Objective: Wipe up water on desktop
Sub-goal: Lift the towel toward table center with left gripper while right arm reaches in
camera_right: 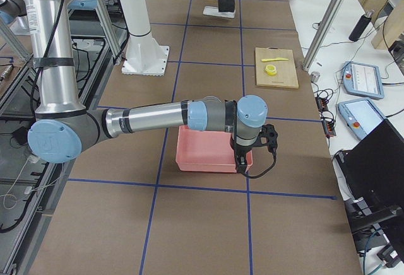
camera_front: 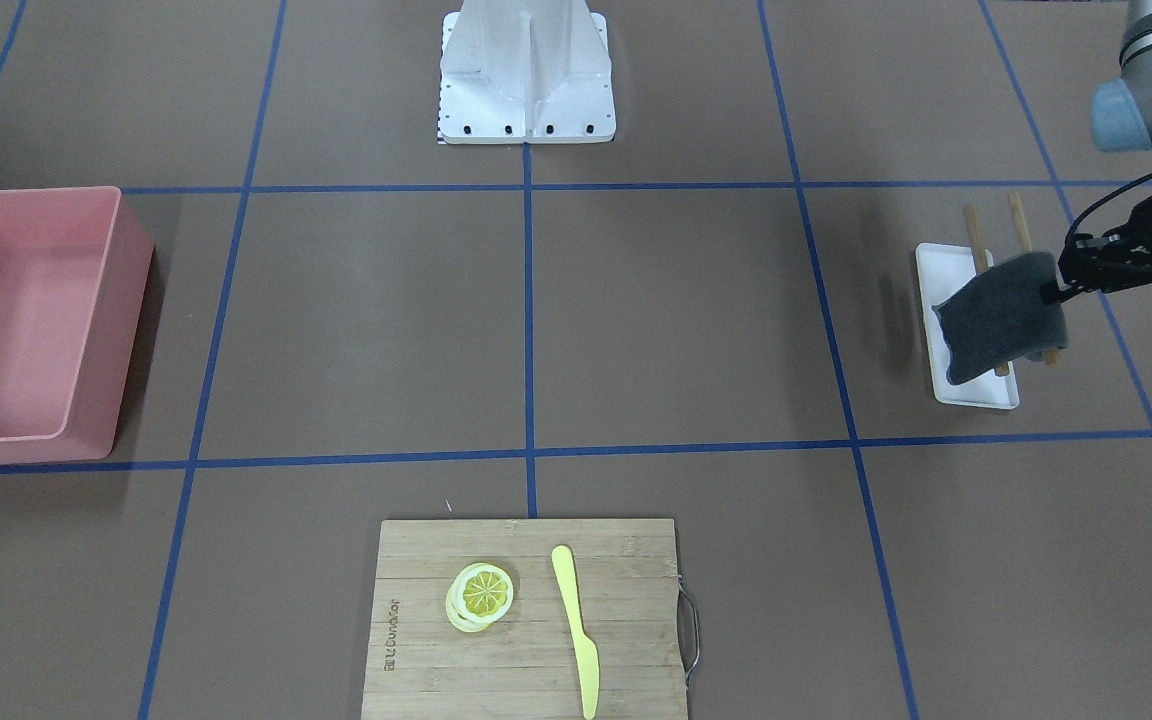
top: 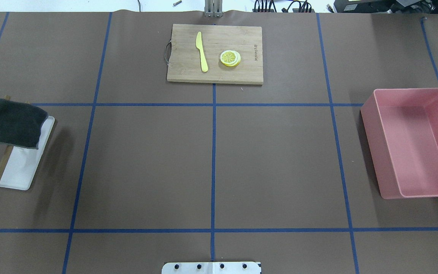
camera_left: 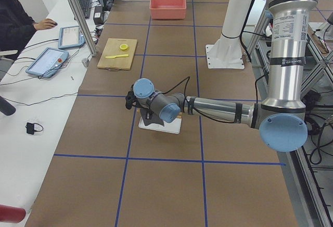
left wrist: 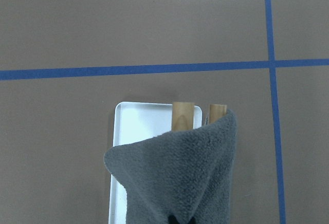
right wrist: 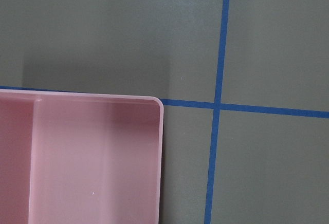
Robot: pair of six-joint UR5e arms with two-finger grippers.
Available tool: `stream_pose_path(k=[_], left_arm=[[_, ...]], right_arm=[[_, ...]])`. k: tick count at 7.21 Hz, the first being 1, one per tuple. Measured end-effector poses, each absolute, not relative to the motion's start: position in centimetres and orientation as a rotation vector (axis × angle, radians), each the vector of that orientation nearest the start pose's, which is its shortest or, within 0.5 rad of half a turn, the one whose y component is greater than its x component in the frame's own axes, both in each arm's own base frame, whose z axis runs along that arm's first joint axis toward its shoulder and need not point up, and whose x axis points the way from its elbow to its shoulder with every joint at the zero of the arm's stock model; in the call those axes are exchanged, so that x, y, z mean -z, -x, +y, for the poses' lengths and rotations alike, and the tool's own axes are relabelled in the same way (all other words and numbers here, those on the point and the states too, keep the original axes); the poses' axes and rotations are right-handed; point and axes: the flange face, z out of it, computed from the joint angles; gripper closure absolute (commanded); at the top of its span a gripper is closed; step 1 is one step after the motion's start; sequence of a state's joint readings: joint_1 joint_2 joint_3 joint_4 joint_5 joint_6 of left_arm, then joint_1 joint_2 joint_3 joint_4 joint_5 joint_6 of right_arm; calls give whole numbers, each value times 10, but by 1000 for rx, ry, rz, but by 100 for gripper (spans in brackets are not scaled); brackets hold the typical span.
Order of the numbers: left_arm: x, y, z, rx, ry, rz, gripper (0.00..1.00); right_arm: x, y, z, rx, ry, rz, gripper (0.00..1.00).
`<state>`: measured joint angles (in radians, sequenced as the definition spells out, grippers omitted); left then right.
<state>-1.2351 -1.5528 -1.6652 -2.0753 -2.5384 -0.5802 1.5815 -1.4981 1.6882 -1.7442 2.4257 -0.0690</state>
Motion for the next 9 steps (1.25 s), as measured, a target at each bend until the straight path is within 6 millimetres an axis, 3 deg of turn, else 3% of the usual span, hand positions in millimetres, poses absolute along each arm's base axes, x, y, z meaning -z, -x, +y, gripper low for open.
stream_pose_path(k=[1,3,4,5,6,7,9], left_arm=[[-544,-100,-488,-38,-69,1093,100],[-525,-50,-493,41,-66,1166,100],[-502,-30,-495,97,-52,1193,100],[-464,-19,-499,176,-18,1210,100],[-424,-17,-508,254,14,1225,100],[-386,-20,-519,328,46,1242,100],[-311,-53,-542,418,120,1272,100]], right_arm=[[-576,-64,-516,62,-50,-854,0],[-572,-63,-518,69,-59,-853,0],[-568,-61,-519,76,-68,-853,0],[-564,-58,-520,86,-78,-855,0],[-553,-52,-523,108,-100,-865,0],[-528,-35,-529,159,-142,-873,0],[-475,29,-550,311,-203,-835,0]])
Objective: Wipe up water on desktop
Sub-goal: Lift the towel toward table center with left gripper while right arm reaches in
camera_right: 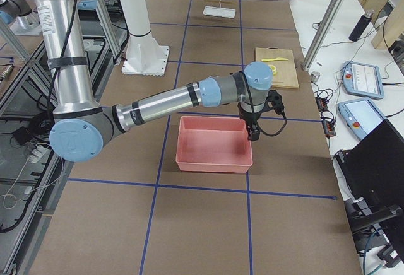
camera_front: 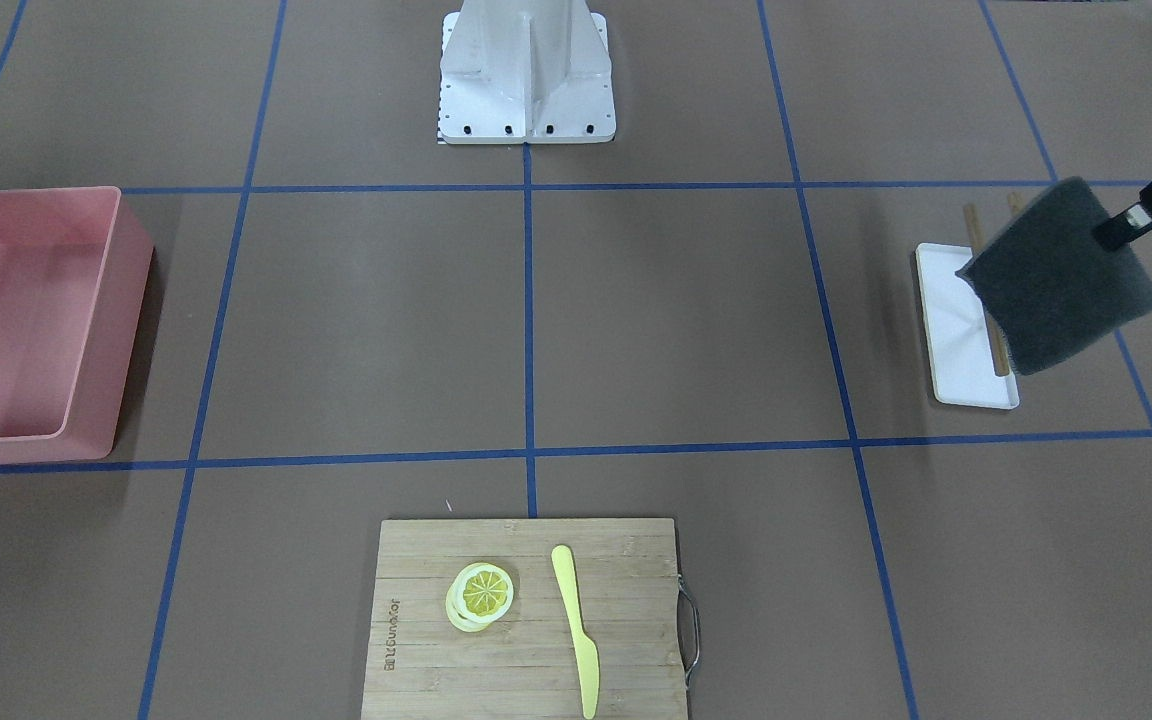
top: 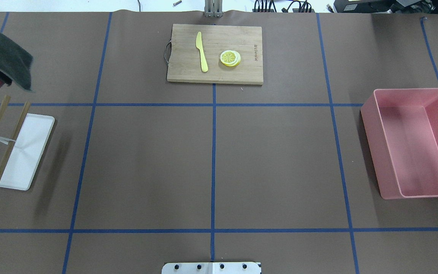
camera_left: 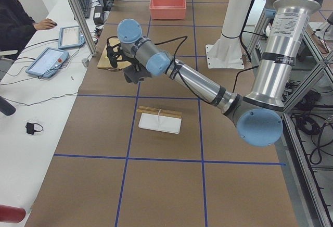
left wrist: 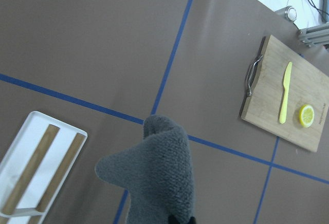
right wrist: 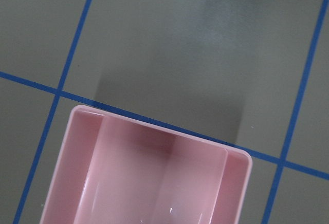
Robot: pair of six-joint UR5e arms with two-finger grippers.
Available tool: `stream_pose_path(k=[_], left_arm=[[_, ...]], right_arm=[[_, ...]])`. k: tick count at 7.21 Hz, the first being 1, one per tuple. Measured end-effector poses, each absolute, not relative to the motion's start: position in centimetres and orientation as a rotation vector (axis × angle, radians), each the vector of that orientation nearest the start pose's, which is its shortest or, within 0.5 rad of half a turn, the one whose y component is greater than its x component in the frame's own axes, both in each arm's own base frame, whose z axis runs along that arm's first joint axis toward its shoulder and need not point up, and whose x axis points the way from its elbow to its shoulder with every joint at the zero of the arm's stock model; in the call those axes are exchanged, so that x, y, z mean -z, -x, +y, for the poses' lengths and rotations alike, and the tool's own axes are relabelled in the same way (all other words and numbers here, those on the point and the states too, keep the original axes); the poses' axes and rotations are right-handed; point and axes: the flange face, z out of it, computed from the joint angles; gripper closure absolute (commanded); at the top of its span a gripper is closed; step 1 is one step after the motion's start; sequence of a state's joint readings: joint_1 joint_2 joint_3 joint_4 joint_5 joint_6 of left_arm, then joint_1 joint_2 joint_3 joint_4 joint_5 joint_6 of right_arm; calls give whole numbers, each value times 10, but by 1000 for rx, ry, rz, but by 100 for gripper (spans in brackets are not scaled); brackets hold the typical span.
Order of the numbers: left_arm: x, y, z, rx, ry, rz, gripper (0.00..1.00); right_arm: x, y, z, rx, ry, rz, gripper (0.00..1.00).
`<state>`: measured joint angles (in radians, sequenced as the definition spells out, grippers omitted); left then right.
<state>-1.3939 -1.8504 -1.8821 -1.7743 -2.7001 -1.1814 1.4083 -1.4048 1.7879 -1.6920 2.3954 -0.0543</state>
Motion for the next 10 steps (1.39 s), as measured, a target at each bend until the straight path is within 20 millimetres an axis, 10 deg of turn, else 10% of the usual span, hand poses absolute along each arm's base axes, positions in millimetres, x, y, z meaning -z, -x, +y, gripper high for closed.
stream_pose_path(k=[4,10], left_arm=[[-196,-189,-567,570,220,1240,100],[-116,-349,-556,753,290,1199,100]], right_arm=[[-405,121,-560,511,-427,-863,0],[-261,334,-509,634,-802,-979,0]])
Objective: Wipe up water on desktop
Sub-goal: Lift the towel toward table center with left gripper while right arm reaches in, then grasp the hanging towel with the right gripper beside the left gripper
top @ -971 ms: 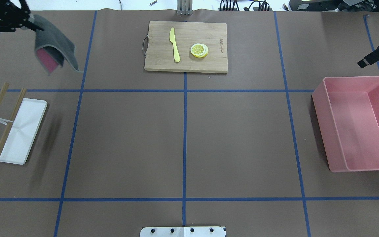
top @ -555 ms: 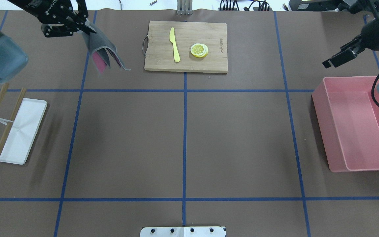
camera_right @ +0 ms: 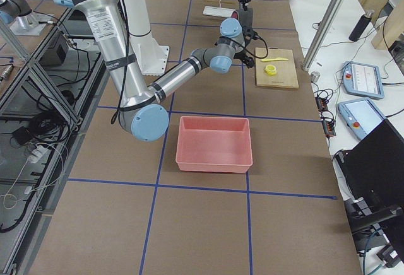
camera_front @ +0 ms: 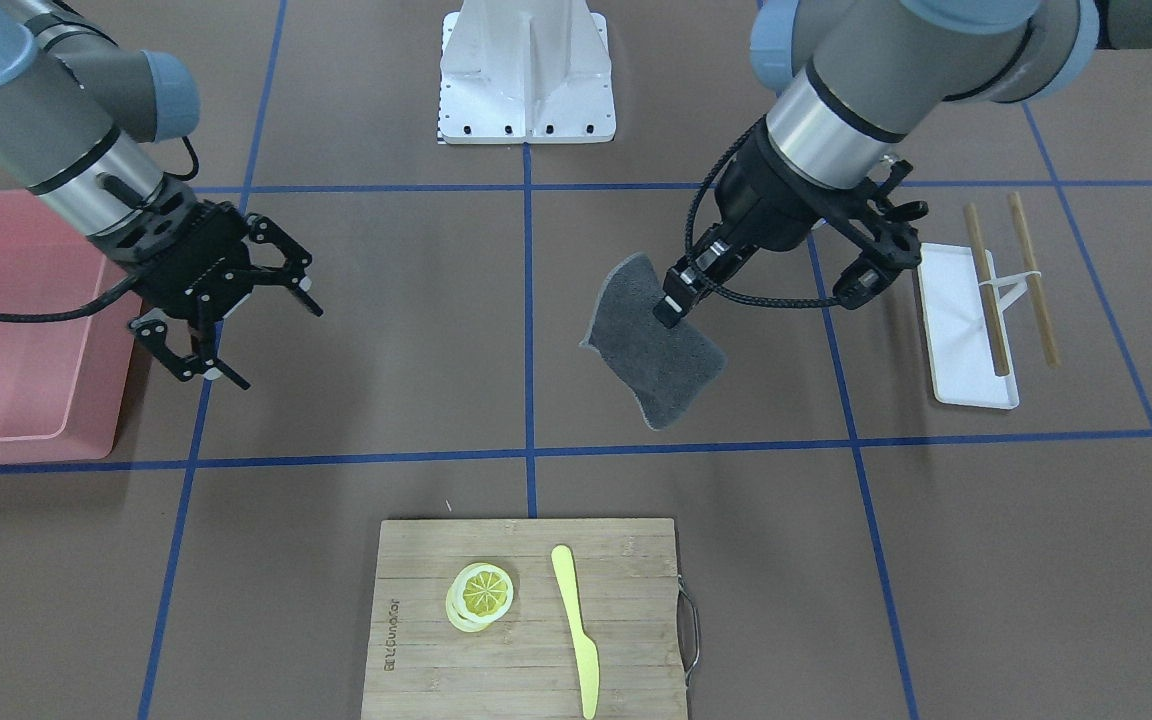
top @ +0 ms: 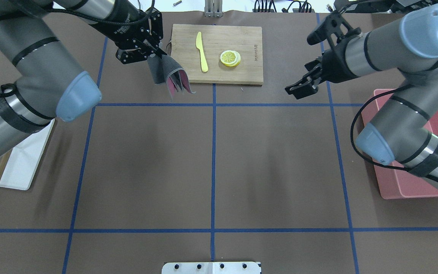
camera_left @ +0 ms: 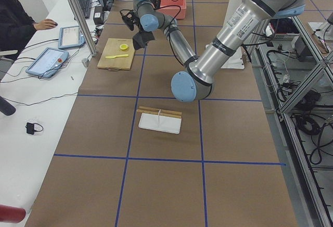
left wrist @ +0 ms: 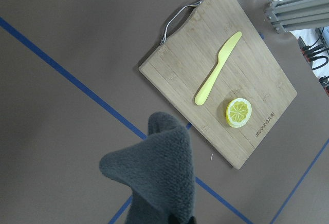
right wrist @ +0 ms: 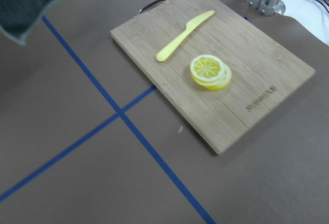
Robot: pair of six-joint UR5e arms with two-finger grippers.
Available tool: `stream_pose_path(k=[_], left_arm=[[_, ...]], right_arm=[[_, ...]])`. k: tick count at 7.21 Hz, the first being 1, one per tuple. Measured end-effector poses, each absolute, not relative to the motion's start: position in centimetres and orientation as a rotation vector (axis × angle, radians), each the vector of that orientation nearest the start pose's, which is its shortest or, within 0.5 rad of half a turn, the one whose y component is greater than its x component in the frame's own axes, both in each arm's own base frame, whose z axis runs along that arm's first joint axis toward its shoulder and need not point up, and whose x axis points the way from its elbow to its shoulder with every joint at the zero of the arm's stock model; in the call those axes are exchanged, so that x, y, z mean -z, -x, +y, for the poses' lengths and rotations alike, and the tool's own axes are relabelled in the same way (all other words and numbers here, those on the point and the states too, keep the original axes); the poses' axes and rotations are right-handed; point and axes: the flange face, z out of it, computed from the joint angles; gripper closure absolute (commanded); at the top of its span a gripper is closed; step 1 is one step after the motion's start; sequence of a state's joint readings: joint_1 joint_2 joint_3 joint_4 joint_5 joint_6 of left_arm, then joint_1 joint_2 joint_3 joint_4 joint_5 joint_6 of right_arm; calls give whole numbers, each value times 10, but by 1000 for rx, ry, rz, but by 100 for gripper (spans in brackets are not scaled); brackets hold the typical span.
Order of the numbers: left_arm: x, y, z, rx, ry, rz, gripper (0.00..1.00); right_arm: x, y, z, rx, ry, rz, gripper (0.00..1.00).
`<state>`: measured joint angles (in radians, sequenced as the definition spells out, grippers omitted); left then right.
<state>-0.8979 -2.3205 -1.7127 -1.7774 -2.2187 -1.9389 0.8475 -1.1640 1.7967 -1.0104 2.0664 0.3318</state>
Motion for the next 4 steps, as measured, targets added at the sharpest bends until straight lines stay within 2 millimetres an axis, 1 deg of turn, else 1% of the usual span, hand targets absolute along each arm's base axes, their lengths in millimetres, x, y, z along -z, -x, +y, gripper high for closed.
stream_pose_path(k=[1,2,3,4], left_arm=[[-106,-373,-552,762,305,1193,100],[-96,-395,-548,764,329,1186,100],[-86,-412,-547,766,350,1181,100],[-76,-424,-547,763,362,1178,100]], right_arm=[[-235,363,-495,636,-833,-998,0],[-215,386,-483,631,-854,-1015,0],[-202,400,-474,628,-871,-1024,0],[-197,407,-469,627,-880,-1027,0]])
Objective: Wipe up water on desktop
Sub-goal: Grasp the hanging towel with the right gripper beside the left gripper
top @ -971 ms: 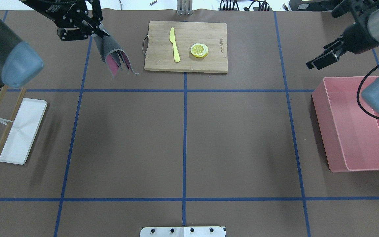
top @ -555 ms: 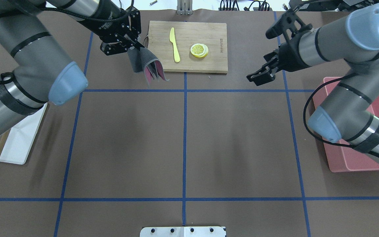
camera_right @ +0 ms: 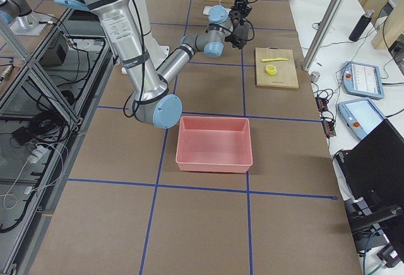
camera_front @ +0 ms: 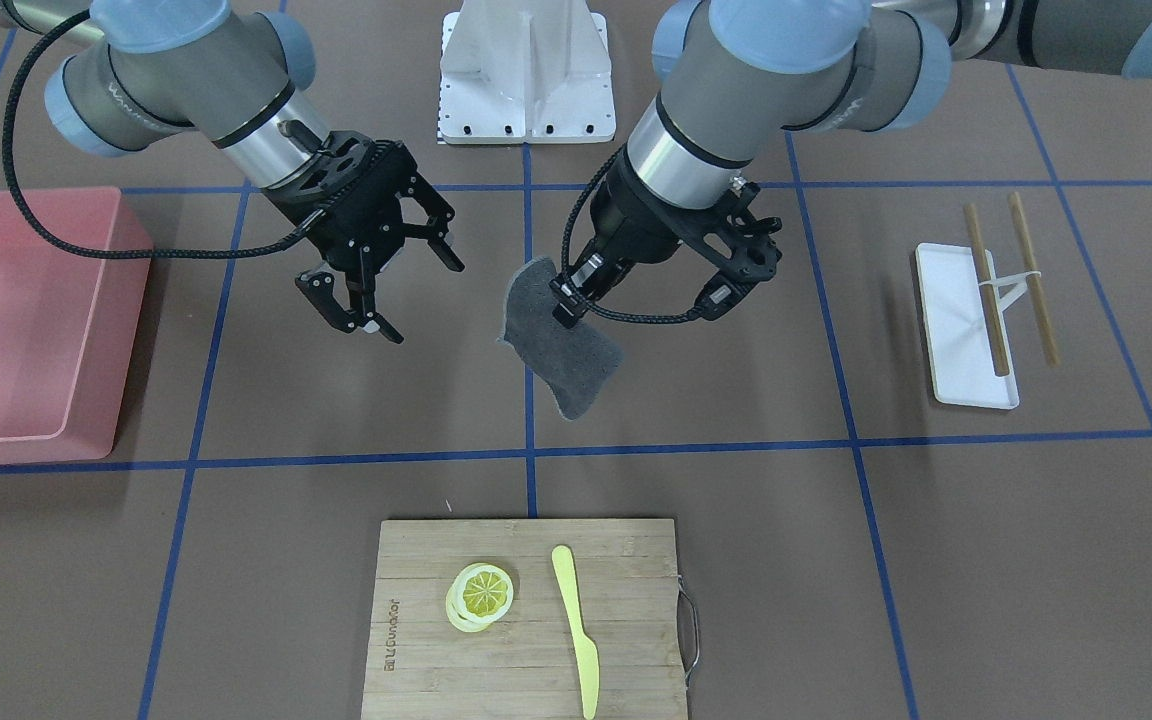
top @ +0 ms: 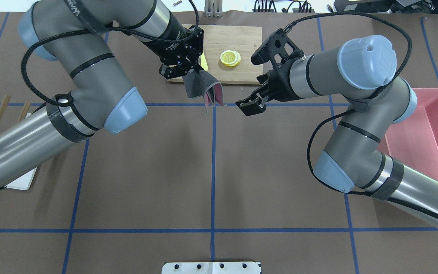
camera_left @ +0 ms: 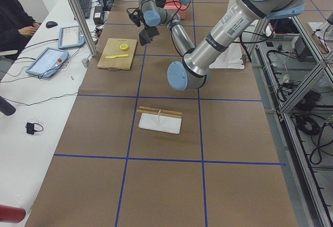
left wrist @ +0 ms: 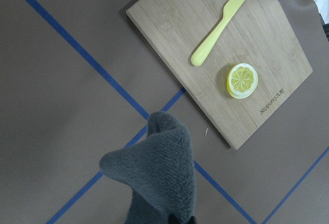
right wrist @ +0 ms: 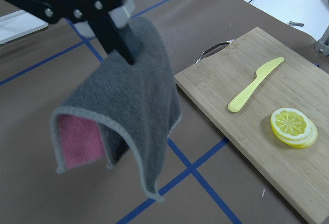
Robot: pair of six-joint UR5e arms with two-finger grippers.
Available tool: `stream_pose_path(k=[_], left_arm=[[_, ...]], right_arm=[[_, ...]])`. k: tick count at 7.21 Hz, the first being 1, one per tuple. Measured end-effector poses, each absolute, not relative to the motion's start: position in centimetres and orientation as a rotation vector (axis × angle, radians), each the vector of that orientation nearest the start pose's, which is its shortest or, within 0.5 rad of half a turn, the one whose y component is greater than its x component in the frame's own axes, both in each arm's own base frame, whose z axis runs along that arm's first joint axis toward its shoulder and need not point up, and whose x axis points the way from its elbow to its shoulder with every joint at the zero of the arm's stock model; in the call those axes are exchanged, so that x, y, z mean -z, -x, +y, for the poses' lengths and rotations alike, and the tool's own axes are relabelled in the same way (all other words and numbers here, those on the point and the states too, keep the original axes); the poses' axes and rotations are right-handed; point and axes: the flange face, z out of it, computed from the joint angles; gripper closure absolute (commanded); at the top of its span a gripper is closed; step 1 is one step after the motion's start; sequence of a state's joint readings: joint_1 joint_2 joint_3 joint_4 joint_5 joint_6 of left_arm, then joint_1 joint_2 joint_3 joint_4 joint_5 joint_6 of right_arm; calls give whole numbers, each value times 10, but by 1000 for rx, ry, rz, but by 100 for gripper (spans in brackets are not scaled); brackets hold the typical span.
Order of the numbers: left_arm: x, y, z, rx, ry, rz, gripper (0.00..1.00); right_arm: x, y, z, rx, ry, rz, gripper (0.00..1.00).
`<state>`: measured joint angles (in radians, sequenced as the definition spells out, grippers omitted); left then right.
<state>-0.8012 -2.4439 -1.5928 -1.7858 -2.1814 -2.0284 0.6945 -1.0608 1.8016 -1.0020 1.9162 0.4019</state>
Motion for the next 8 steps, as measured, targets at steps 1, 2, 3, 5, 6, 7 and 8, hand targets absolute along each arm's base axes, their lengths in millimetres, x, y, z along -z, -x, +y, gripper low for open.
stream_pose_path(k=[1,2,3,5,6,7,8], left_arm=[[-70,-436,-549,762,373,1172,100],[-66,-445,-554,768,383,1162,100],[-65,-455,-558,773,391,1154,100],[-66,-472,-555,770,413,1146,100],[-63,-481,-549,768,427,1143,100],[-62,-488,-544,764,438,1140,100],[-61,-493,-539,758,444,1138,100]], right_arm=[[-194,412,-465,630,-884,-1031,0],[-193,414,-462,634,-891,-1039,3],[-192,416,-460,637,-897,-1046,10],[-192,417,-457,639,-900,-1051,19],[-192,417,-457,640,-900,-1052,21],[-192,417,-457,639,-900,-1051,22],[-193,417,-457,635,-902,-1048,33]])
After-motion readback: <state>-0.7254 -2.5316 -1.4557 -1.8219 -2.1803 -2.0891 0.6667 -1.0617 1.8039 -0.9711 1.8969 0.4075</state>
